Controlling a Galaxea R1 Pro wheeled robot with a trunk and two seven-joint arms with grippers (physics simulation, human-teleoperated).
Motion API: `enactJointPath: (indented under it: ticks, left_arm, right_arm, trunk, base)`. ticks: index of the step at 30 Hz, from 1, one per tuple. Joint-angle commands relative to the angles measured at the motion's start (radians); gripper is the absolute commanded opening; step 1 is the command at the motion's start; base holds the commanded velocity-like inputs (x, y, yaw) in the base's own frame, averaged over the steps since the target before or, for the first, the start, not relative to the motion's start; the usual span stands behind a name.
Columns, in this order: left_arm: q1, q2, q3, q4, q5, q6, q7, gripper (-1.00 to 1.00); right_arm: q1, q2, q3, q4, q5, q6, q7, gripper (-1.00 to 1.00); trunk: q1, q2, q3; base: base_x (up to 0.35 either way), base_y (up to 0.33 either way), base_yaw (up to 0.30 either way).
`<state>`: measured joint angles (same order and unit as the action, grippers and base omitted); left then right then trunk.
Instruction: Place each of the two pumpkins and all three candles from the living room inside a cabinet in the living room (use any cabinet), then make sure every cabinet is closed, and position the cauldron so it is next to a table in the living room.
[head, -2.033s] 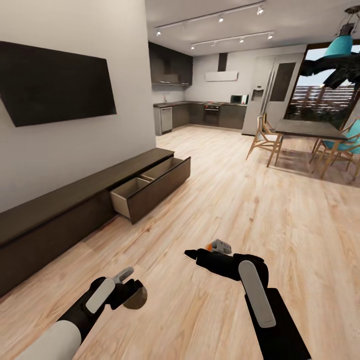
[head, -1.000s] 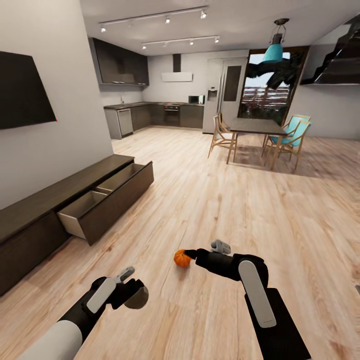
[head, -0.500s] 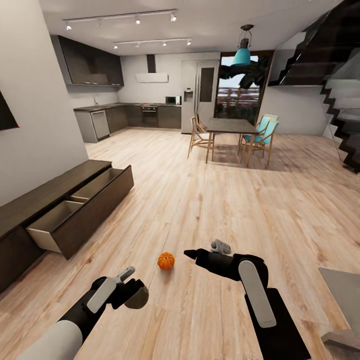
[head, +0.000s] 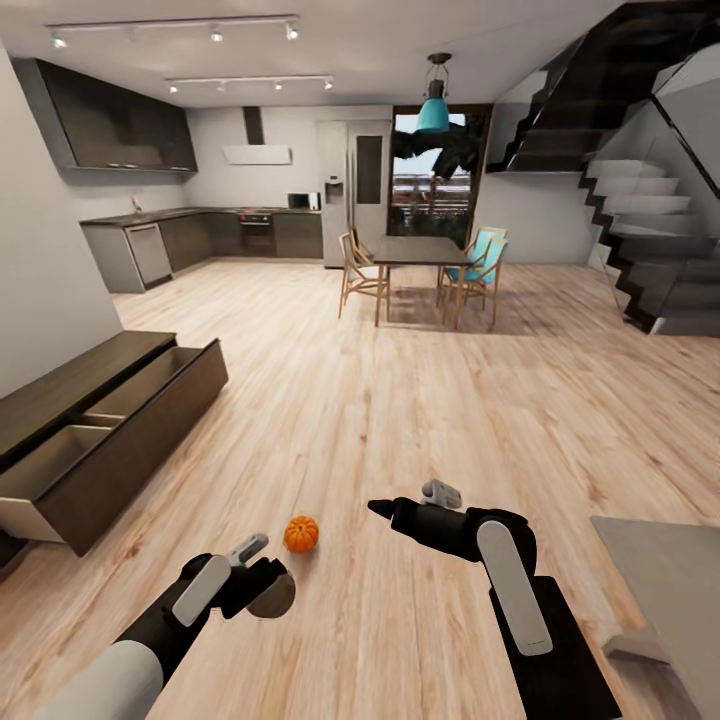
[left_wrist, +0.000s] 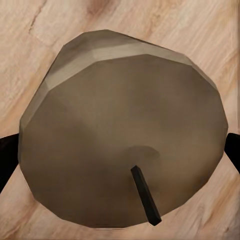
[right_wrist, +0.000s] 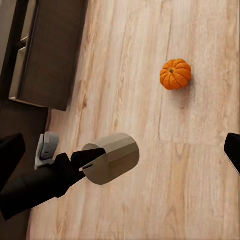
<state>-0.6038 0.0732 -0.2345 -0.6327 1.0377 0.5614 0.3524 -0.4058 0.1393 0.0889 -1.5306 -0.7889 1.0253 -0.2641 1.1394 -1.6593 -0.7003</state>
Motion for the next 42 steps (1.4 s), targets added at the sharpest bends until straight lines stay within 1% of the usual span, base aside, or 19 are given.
enactJointPath:
  ticks: [1,4,12,19,26,35,42]
  left_arm:
    - [-0.001,0.002,-0.006,-0.002,0.010,0.000,0.011,-1.00]
    - [-0.001,0.002,-0.006,-0.002,0.010,0.000,0.011,-1.00]
    - [-0.001,0.002,-0.006,-0.002,0.010,0.000,0.011,-1.00]
    - [-0.001,0.002,-0.006,-0.002,0.010,0.000,0.011,-1.00]
    - [-0.001,0.002,-0.006,-0.002,0.010,0.000,0.011,-1.00]
    - [-0.001,0.002,-0.007,-0.002,0.010,0.000,0.011,-1.00]
    - [-0.001,0.002,-0.007,-0.002,0.010,0.000,0.011,-1.00]
  right_arm:
    - [-0.001,0.000,0.000,-0.001,-0.010,0.002,-0.010,1.00]
    - [-0.001,0.000,0.000,0.000,-0.010,0.002,-0.010,1.00]
    - [-0.001,0.000,0.000,0.001,-0.009,0.002,-0.010,1.00]
    - [-0.001,0.000,0.000,0.000,-0.010,0.002,-0.010,1.00]
    - [-0.001,0.000,0.000,0.000,-0.009,0.002,-0.010,1.00]
    - [-0.001,0.000,0.001,0.000,-0.009,0.002,-0.010,1.00]
    - [-0.001,0.000,0.002,-0.001,-0.008,0.002,-0.010,1.00]
  trunk:
    - [0.001,0.000,-0.001]
    - [0.001,0.000,-0.001]
    - [0.001,0.000,-0.001]
    - [0.001,0.000,-0.002]
    - [0.001,0.000,-0.002]
    - [0.001,0.000,-0.003]
    - [0.001,0.000,-0.005]
  base:
    - [0.327,0.000,-0.039]
    - [0.336,0.000,-0.110]
    - [0.342,0.000,-0.253]
    - [0.343,0.000,-0.100]
    - [0.343,0.000,-0.241]
    - [0.343,-0.005,-0.095]
    - [0.343,-0.090,-0.096]
